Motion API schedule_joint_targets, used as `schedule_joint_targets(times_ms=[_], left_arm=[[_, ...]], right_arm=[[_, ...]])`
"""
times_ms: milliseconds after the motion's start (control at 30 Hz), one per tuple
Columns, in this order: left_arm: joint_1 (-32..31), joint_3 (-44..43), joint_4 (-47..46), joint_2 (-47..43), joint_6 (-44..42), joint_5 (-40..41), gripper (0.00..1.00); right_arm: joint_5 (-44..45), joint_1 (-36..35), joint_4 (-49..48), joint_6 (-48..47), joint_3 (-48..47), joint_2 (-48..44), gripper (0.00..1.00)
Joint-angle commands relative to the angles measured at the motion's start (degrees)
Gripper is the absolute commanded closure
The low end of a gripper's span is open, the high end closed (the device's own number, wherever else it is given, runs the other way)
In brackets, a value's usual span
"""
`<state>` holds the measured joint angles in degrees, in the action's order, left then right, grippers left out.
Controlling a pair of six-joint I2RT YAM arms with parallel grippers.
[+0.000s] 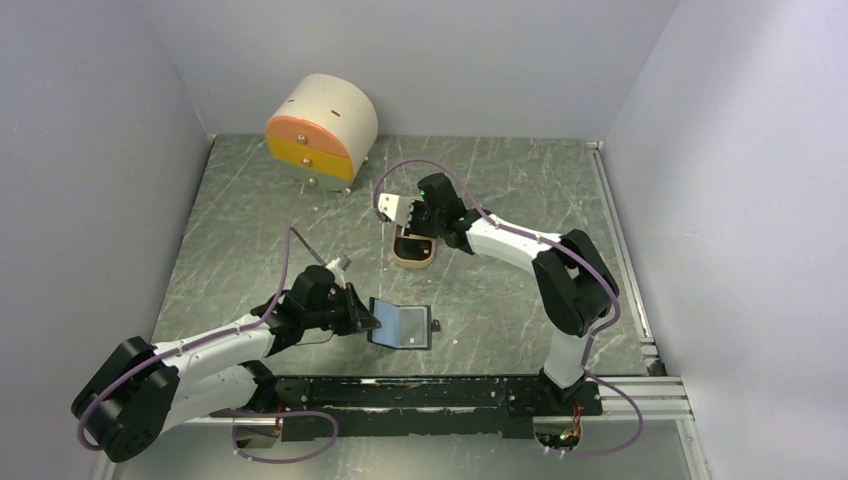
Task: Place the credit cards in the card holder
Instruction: Pick up the credit card from the storage box.
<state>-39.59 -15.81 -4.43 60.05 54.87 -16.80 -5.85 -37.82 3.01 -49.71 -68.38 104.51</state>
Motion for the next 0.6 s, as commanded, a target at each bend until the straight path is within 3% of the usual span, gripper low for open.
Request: schedule_joint_targets(times_ms=[0, 233, 400, 567], left_arm=[[-0.4, -2.1, -0.7, 0.2, -0.1, -1.4, 0.91], [-0.5, -2.9, 2.3, -0.9, 0.3, 0.8, 0.91], [-0.3, -1.9, 2.1, -1.8, 2.5, 1.9, 0.91], [0.1, -0.8, 2.3, -2.3, 4.4, 2.9, 0.91]], right_arm=[[-1.8, 0.6, 3.9, 1.2, -2.1, -2.4, 1.00], [-2.6, 0.6, 4.1, 9.6, -1.7, -6.6, 1.00], [-3.1, -0.2, 4.8, 22.2, -0.2, -11.3, 1.00], [2.0, -1.8, 1.4, 42.2, 4.5, -20.3, 1.00]])
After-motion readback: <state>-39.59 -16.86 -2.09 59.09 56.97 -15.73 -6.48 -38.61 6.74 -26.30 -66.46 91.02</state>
